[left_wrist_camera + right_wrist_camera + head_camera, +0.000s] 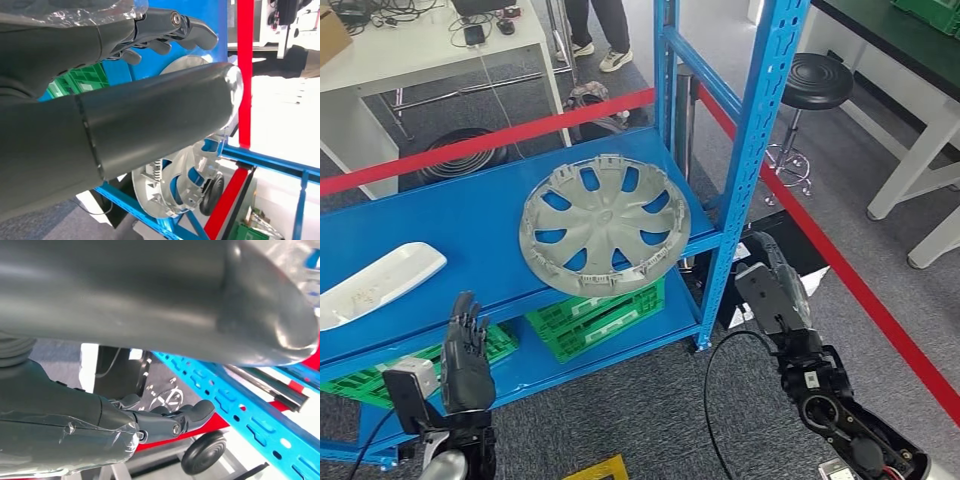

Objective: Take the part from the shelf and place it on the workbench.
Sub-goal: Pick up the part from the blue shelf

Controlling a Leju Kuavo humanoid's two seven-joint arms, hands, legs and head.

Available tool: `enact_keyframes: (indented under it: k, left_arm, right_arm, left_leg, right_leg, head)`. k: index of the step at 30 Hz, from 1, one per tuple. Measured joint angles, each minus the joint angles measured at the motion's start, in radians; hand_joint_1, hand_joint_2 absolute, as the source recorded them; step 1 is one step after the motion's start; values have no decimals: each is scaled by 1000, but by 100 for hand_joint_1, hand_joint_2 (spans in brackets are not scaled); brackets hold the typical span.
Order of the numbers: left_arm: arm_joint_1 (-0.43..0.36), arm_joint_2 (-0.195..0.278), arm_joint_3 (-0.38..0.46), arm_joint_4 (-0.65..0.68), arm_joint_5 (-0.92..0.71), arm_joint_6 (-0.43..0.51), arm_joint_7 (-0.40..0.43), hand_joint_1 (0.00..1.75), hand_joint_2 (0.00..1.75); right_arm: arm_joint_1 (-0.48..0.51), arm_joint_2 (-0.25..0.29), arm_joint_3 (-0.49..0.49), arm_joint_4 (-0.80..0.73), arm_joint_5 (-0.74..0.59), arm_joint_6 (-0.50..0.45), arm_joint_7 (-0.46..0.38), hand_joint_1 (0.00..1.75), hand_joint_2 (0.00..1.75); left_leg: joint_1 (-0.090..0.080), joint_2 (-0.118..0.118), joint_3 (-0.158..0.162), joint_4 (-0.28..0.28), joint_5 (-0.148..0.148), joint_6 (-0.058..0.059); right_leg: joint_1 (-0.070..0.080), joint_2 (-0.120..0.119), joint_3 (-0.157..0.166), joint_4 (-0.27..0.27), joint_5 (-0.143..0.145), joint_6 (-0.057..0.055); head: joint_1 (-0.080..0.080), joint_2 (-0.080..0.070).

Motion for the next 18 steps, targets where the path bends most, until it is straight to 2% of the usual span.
enact_keyframes:
  k: [1, 2, 4, 6, 9, 11, 12, 14, 15, 16, 17, 18]
  left_arm:
    - [2, 0, 3, -4, 0, -2, 0, 0, 0]
    - [3, 1, 5, -8, -1, -4, 0, 0, 0]
    - [3, 1, 9, -17, -2, -7, 0, 0, 0]
    - [3, 1, 13, -26, -3, -8, 0, 0, 0]
    - [6, 2, 20, -36, -3, -11, 0, 0, 0]
    - [6, 1, 24, -43, -3, -14, 0, 0, 0]
    - [6, 0, 24, -47, -3, -16, 2, 0, 0]
    - [9, -2, 24, -50, -4, -17, 4, 0, 0]
    - [11, -3, 24, -50, -4, -17, 6, 0, 0]
    - [13, -3, 24, -50, -4, -17, 7, 0, 0]
    - [14, -3, 24, -50, -4, -17, 8, 0, 0]
    - [15, -4, 24, -51, -4, -17, 9, 0, 0]
  right_arm:
    - [-2, -11, -4, -6, 13, 20, 22, 0, 0]
    - [-6, -22, -9, -13, 26, 42, 41, 0, 0]
    - [-14, -41, -20, -26, 41, 78, 67, 0, 0]
    - [-22, -57, -31, -36, 48, 98, 77, 0, 0]
    - [-26, -79, -41, -48, 62, 125, 89, 0, 0]
    - [-31, -95, -52, -54, 73, 156, 102, 0, 0]
    - [-34, -104, -58, -56, 77, 174, 110, 0, 0]
    - [-37, -118, -66, -57, 81, 203, 122, 0, 0]
    - [-37, -123, -69, -57, 82, 211, 125, 0, 0]
    - [-37, -128, -71, -57, 82, 216, 126, 0, 0]
    - [-38, -131, -74, -57, 82, 219, 127, 0, 0]
    - [-38, -136, -77, -57, 82, 220, 128, 0, 0]
  left_leg:
    - [0, 0, -1, 3, 10, 2]
    - [0, 0, 17, -34, 36, 6]
    - [-3, 0, 91, -183, 106, 21]
    - [-9, 0, 136, -283, 137, 32]
    - [-10, 0, 139, -303, 140, 40]
    - [-5, 1, 144, -317, 147, 50]
    - [-3, 2, 147, -322, 150, 54]
    - [-4, 3, 147, -323, 150, 57]
    - [-4, 3, 148, -323, 150, 58]
    - [-3, 2, 148, -322, 149, 58]
    - [-3, 2, 148, -321, 149, 57]
    - [-2, 1, 149, -320, 147, 55]
  right_leg:
    - [0, 0, 0, 0, 0, 0]
    - [1, 1, 2, 0, 0, 0]
    - [4, 2, 4, 0, -1, 2]
    - [6, 3, 3, 0, -1, 8]
    - [5, 2, 1, -2, -2, 24]
    - [5, 1, -16, 39, -32, 33]
    - [5, 1, -39, 91, -62, 37]
    - [5, 1, -104, 232, -126, 43]
    - [5, 1, -128, 281, -140, 46]
    - [4, 0, -136, 296, -135, 48]
    - [3, -1, -126, 272, -113, 49]
    - [3, -1, -97, 210, -77, 49]
  head:
    - [0, 0]
    - [-1, 0]
    - [-2, 0]
    - [-2, 0]
    - [0, 0]
    - [3, 0]
    - [7, 0]
    - [17, 0]
    - [21, 0]
    - [24, 0]
    - [27, 0]
    - [30, 0]
